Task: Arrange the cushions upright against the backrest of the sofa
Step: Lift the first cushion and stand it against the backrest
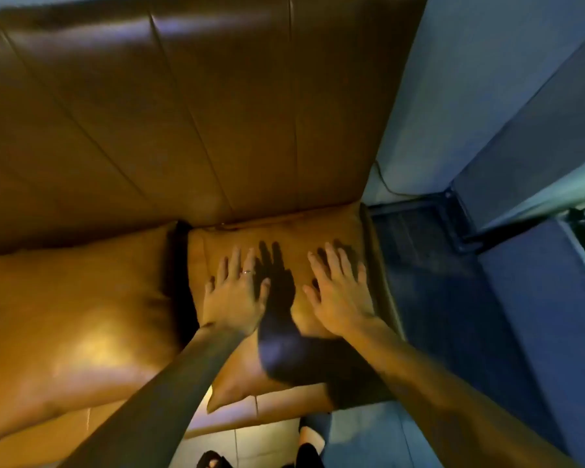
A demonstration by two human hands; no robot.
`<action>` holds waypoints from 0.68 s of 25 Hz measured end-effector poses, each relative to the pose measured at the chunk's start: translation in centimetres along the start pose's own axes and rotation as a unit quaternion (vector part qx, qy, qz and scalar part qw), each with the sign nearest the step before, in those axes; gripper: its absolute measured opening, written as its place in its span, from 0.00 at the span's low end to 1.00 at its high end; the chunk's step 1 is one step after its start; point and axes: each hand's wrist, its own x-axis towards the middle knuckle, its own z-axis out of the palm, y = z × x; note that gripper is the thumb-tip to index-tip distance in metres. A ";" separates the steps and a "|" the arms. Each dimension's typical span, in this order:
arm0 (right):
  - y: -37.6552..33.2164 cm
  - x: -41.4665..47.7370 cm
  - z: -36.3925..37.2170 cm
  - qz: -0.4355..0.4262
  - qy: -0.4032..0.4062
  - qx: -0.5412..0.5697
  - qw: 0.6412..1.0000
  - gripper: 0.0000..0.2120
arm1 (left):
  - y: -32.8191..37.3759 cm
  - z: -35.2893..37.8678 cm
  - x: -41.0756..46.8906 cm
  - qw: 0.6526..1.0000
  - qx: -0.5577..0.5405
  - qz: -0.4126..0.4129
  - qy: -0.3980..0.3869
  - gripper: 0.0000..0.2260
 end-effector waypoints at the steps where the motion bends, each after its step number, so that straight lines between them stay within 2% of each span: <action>1: 0.2 0.1 1.0 0.011 -0.028 0.001 1.000 0.33 | -0.1 1.2 0.2 0.999 -0.012 -0.023 -0.028 0.30; 4: 1.1 0.3 3.6 -0.002 -0.047 0.004 0.999 0.33 | -1.0 4.0 1.2 0.987 -0.093 -0.088 -0.097 0.30; 5: 1.5 0.6 4.1 -0.007 -0.035 0.020 0.999 0.32 | -1.4 4.9 1.8 0.982 -0.127 -0.108 -0.093 0.29; 7: 2.7 1.6 3.9 0.024 0.005 0.101 0.995 0.30 | -2.0 5.5 2.9 0.974 -0.169 -0.144 -0.050 0.26; 9: 4.2 2.8 3.8 0.134 0.034 0.196 0.971 0.31 | -2.9 5.4 4.1 0.956 -0.218 -0.195 0.003 0.23; 10: 5.2 3.4 3.7 0.207 0.022 0.261 0.943 0.33 | -3.5 5.3 4.7 0.940 -0.252 -0.230 0.015 0.23; 11: 6.1 3.9 3.6 0.274 0.002 0.347 0.897 0.36 | -4.0 5.2 5.0 0.918 -0.291 -0.267 0.019 0.24; 12: 6.9 4.4 3.4 0.320 -0.017 0.447 0.835 0.38 | -4.4 5.2 5.4 0.889 -0.341 -0.306 0.014 0.25; 13: 7.7 4.8 3.4 0.342 -0.033 0.535 0.772 0.40 | -4.7 5.0 5.7 0.852 -0.402 -0.337 0.011 0.27; 14: 8.3 5.1 3.3 0.346 -0.047 0.583 0.733 0.41 | -4.8 5.0 6.0 0.812 -0.464 -0.355 0.008 0.28; 15: 8.6 5.2 3.1 0.345 -0.057 0.595 0.723 0.41 | -4.9 4.9 6.2 0.777 -0.514 -0.364 0.008 0.26; 17: 8.8 5.2 2.6 0.349 -0.058 0.588 0.728 0.40 | -4.8 4.2 6.4 0.721 -0.580 -0.378 0.012 0.21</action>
